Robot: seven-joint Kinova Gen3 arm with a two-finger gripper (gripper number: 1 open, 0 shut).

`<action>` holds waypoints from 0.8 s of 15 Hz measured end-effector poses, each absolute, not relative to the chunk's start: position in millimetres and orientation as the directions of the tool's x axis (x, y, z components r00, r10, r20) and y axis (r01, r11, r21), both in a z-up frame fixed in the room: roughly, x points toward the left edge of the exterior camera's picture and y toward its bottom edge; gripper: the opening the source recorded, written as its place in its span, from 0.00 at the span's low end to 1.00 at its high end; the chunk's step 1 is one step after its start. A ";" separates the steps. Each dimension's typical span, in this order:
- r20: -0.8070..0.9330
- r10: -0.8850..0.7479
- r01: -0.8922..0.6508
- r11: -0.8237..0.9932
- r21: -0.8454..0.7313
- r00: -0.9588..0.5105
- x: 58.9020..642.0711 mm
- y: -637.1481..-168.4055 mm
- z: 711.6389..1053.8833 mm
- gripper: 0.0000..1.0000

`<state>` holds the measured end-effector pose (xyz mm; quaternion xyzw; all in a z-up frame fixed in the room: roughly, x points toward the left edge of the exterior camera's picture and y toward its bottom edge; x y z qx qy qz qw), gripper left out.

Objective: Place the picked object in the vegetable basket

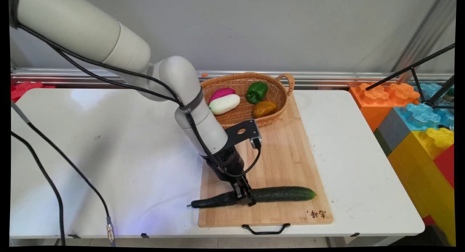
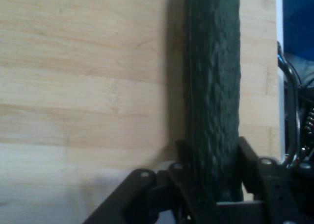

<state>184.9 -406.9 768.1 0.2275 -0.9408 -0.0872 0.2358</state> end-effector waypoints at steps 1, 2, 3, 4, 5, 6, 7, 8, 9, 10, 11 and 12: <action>0.404 -0.468 -0.387 0.882 0.268 -0.786 184.7 -407.5 767.1 0.00; 0.404 -0.466 -0.386 0.883 0.267 -0.787 184.4 -408.2 766.5 0.00; 0.404 -0.466 -0.386 0.883 0.268 -0.787 184.7 -408.8 766.5 0.00; 0.408 -0.466 -0.382 0.883 0.274 -0.785 184.1 -409.5 768.0 0.00; 0.413 -0.466 -0.374 0.882 0.287 -0.783 183.1 -410.2 770.8 0.00; 0.424 -0.463 -0.359 0.882 0.305 -0.778 181.4 -412.0 776.1 0.00; 0.436 -0.462 -0.346 0.882 0.322 -0.772 180.6 -413.9 781.5 0.00; 0.455 -0.461 -0.329 0.881 0.341 -0.762 180.1 -418.4 790.5 0.00; 0.469 -0.458 -0.316 0.881 0.352 -0.755 179.4 -423.6 797.7 0.00; 0.482 -0.454 -0.305 0.883 0.358 -0.749 179.5 -429.9 804.9 0.00; 0.494 -0.450 -0.297 0.885 0.359 -0.744 179.7 -436.2 811.0 0.00; 0.507 -0.445 -0.291 0.888 0.355 -0.738 180.3 -445.0 818.1 0.00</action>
